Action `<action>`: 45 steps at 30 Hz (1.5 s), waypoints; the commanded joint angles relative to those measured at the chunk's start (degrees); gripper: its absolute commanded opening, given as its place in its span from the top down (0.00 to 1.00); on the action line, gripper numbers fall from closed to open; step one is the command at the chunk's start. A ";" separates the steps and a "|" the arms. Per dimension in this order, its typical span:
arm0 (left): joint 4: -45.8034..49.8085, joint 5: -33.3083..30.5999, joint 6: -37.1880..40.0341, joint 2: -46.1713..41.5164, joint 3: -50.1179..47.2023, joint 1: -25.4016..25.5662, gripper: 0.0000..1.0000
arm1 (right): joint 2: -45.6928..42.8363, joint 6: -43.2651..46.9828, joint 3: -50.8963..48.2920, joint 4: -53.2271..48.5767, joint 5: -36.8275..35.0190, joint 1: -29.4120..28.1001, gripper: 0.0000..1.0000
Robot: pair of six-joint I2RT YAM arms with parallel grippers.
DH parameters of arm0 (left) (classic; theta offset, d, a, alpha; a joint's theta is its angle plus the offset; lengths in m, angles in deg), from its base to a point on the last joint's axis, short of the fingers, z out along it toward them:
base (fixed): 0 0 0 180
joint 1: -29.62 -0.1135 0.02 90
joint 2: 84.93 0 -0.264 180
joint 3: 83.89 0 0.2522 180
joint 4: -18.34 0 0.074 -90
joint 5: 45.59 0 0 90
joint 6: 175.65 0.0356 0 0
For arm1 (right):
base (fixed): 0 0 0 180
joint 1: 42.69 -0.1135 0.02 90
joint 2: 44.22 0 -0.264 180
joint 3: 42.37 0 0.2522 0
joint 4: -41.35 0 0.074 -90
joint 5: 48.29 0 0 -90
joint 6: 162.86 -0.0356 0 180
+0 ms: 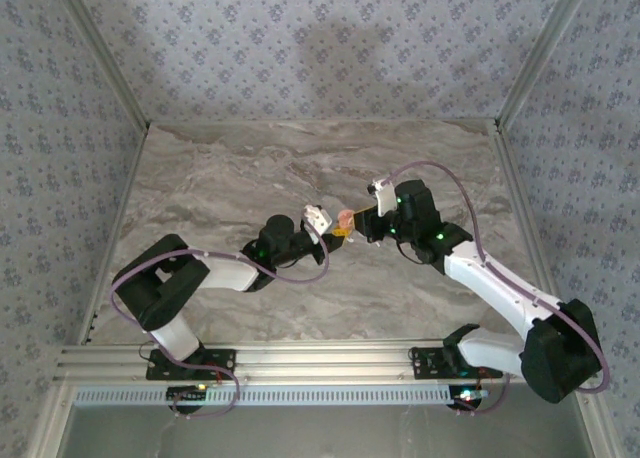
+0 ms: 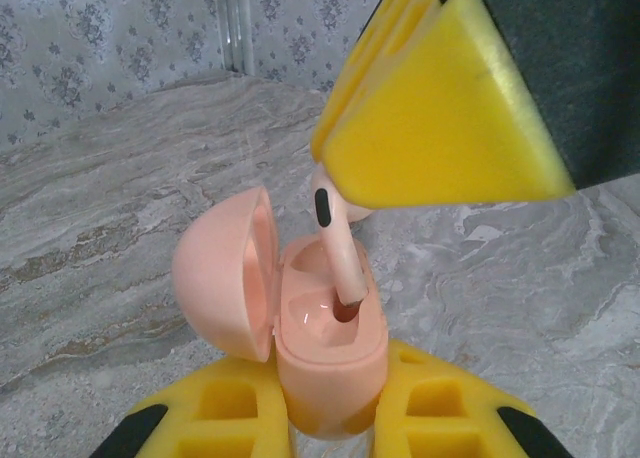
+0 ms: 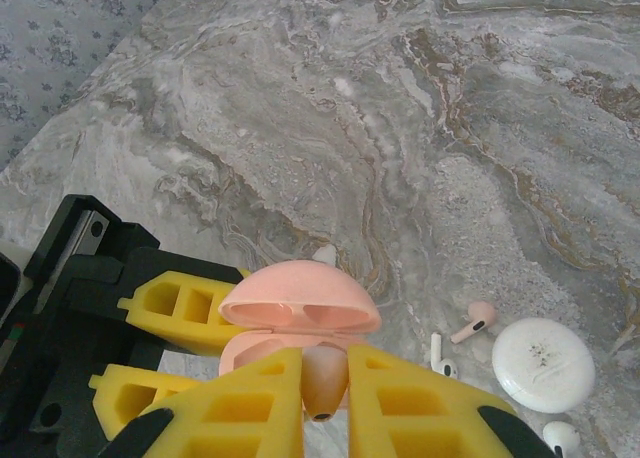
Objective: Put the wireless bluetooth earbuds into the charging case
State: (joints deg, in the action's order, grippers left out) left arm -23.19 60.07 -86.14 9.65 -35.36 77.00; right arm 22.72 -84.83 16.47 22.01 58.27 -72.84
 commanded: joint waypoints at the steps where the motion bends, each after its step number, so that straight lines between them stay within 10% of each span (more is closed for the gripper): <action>1: -2.81 1.38 1.06 -2.39 -0.40 0.32 0.93 | -0.63 1.99 -0.66 -1.61 1.18 -0.06 0.84; 45: -0.35 2.36 7.99 -5.20 -1.81 1.41 0.92 | -7.64 8.80 -0.19 -4.29 1.66 -1.23 0.84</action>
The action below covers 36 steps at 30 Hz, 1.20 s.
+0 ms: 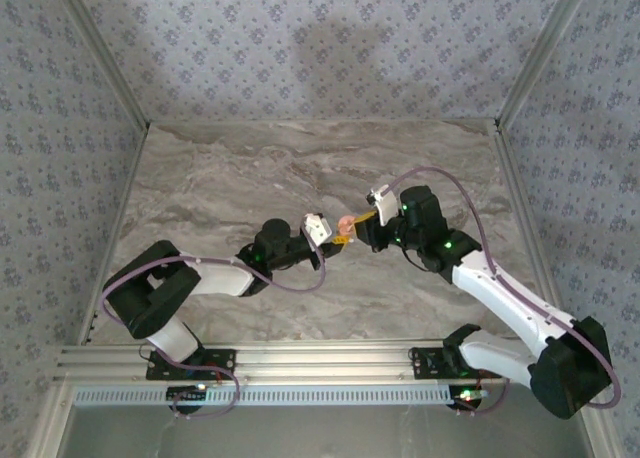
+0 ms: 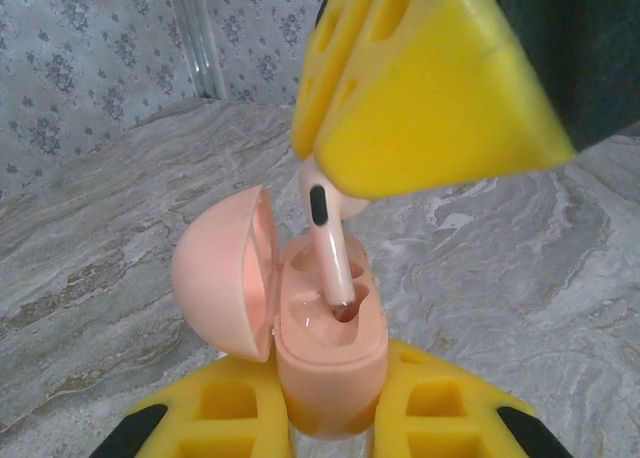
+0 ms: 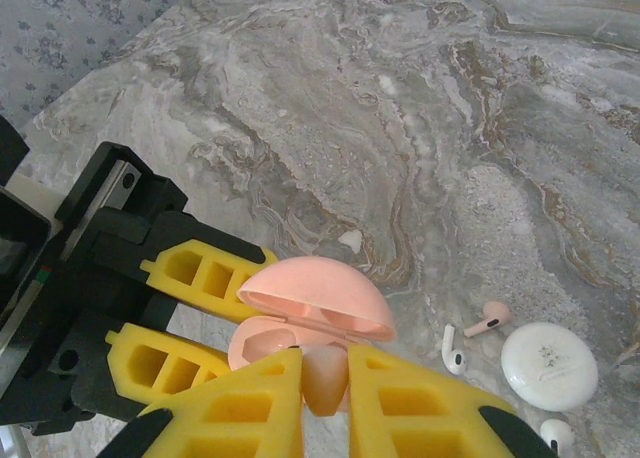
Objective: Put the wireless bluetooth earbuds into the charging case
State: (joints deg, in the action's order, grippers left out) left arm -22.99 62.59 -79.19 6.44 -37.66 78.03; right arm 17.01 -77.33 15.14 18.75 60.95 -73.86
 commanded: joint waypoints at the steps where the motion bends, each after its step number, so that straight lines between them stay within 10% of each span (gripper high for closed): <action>1: -0.44 -0.23 1.09 -1.97 0.40 0.38 0.92 | -2.19 1.35 1.28 -1.13 -1.29 -0.20 0.84; 36: -0.02 1.66 1.36 -3.62 0.76 0.47 0.92 | 0.15 7.37 1.70 -6.53 4.59 1.25 0.84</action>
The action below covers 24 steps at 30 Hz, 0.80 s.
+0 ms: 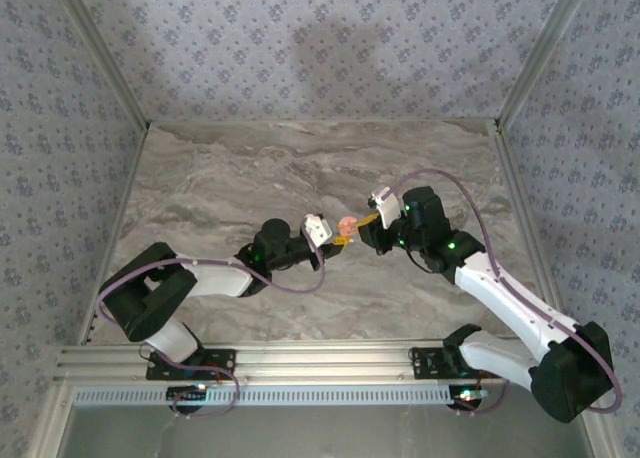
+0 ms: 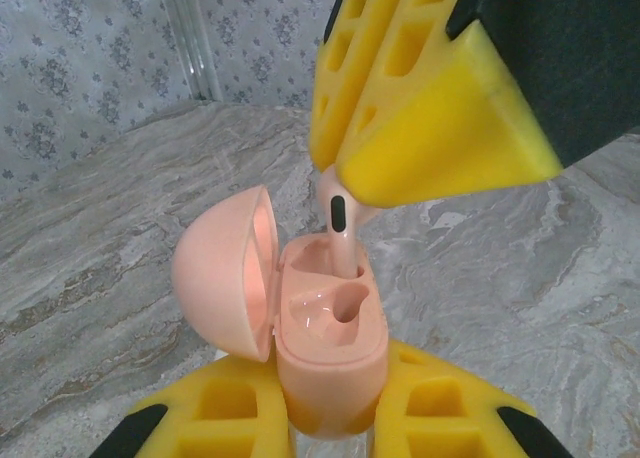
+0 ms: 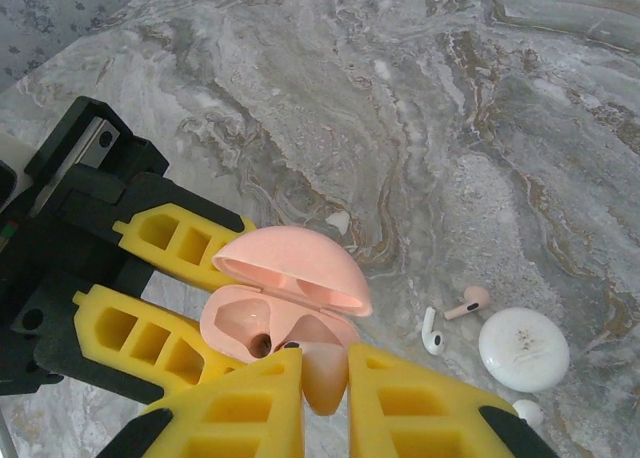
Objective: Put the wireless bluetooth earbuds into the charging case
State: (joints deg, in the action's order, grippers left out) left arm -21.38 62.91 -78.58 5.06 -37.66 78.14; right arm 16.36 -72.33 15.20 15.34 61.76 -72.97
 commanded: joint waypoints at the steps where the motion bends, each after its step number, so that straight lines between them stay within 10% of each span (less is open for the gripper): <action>1: -1.55 1.73 0.71 -2.41 0.75 0.40 0.92 | 1.01 2.85 1.80 -3.55 4.30 0.63 0.84; 24: -0.84 12.17 -2.39 -8.30 1.19 0.35 0.91 | 5.07 10.70 3.74 -6.94 26.05 7.75 0.82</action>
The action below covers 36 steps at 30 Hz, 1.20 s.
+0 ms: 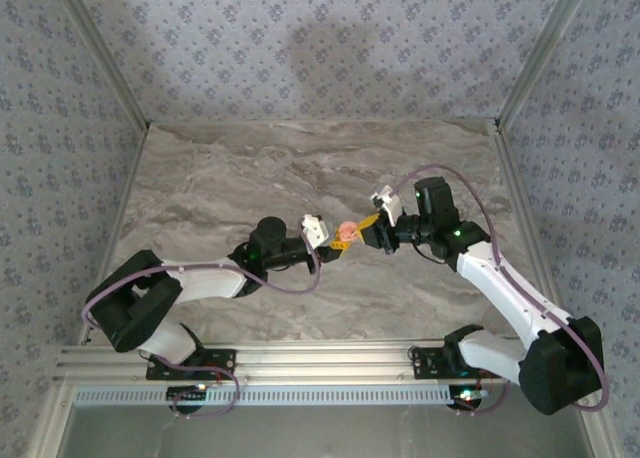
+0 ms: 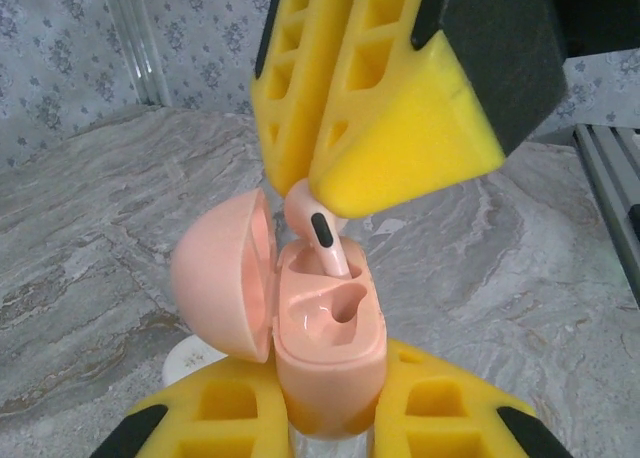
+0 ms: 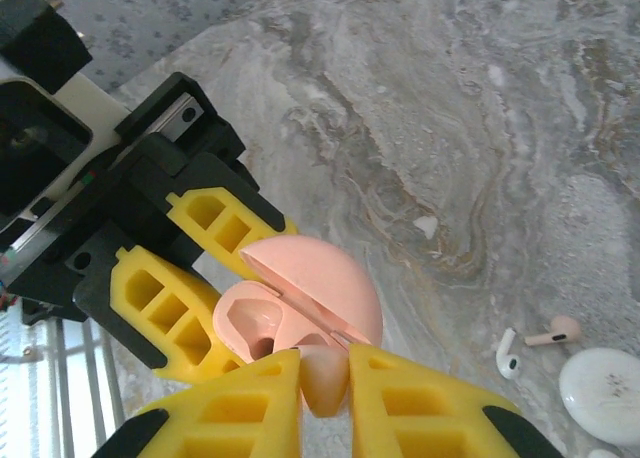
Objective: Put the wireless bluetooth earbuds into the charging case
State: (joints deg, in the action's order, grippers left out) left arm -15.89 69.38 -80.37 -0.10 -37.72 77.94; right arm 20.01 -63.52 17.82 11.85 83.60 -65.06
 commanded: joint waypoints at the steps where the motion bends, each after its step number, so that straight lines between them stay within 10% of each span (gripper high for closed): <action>1: -6.25 5.79 -0.58 -3.35 1.28 0.54 0.91 | 1.67 2.14 1.28 -3.77 4.34 -0.15 0.82; 36: -0.62 1.31 3.08 -3.57 1.77 0.54 0.91 | -8.64 -13.66 1.67 0.65 3.25 3.43 0.44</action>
State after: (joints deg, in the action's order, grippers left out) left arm -15.50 70.85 -78.52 -3.90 -37.59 78.11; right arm 11.96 -71.50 18.90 10.97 86.53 -62.32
